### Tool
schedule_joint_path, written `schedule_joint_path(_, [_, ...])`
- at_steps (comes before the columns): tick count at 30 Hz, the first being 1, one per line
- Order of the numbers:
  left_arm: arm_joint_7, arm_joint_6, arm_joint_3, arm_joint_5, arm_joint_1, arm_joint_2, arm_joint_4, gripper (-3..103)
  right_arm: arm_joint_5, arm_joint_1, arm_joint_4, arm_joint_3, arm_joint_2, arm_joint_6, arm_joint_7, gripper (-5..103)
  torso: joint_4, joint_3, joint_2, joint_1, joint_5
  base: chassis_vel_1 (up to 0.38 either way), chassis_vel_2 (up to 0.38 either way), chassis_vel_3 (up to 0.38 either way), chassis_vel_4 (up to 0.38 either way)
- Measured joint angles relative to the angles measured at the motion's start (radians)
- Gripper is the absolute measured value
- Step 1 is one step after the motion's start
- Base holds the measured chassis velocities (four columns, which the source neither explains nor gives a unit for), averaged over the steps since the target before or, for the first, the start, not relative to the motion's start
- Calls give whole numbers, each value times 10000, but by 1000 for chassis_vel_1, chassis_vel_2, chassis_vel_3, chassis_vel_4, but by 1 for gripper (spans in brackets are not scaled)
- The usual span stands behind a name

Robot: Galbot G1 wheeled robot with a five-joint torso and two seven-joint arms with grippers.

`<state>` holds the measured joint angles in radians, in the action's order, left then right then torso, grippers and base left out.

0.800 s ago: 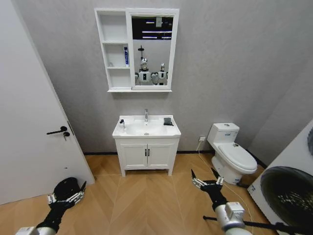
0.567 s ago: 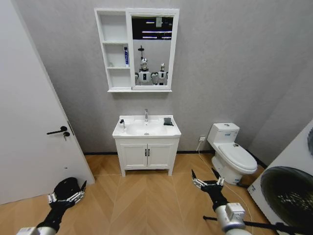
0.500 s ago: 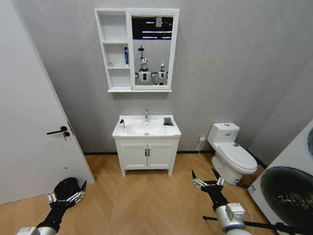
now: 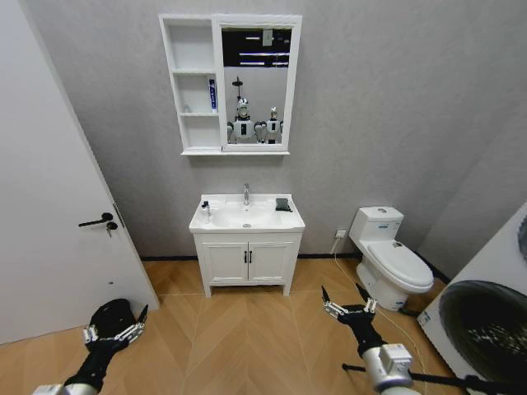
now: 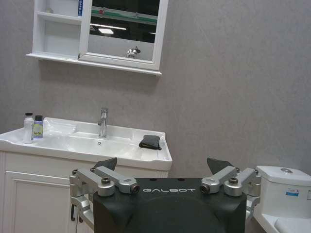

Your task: Move facial cleanser and shampoo from washbasin to cabinet, then wipe washbasin with towel.

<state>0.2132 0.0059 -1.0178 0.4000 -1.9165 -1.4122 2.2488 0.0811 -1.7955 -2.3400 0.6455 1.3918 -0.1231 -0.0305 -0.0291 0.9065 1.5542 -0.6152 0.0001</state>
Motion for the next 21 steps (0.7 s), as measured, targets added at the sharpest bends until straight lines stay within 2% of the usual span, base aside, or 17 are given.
schedule_joint_path(8, [-1, -108, 175, -204, -10, -60, 21, 100, -77, -55, 8, -26, 51, 47, 5, 100, 3, 3, -2, -5, 1, -182, 184, 171, -194])
schedule_joint_path(21, [-138, -406, 232, -191, 91, -330, -140, 100, -263, -109, 85, -63, 94, 160, 0, 100, 3, 2, -3, -4, 3, -293, 293, 302, -310])
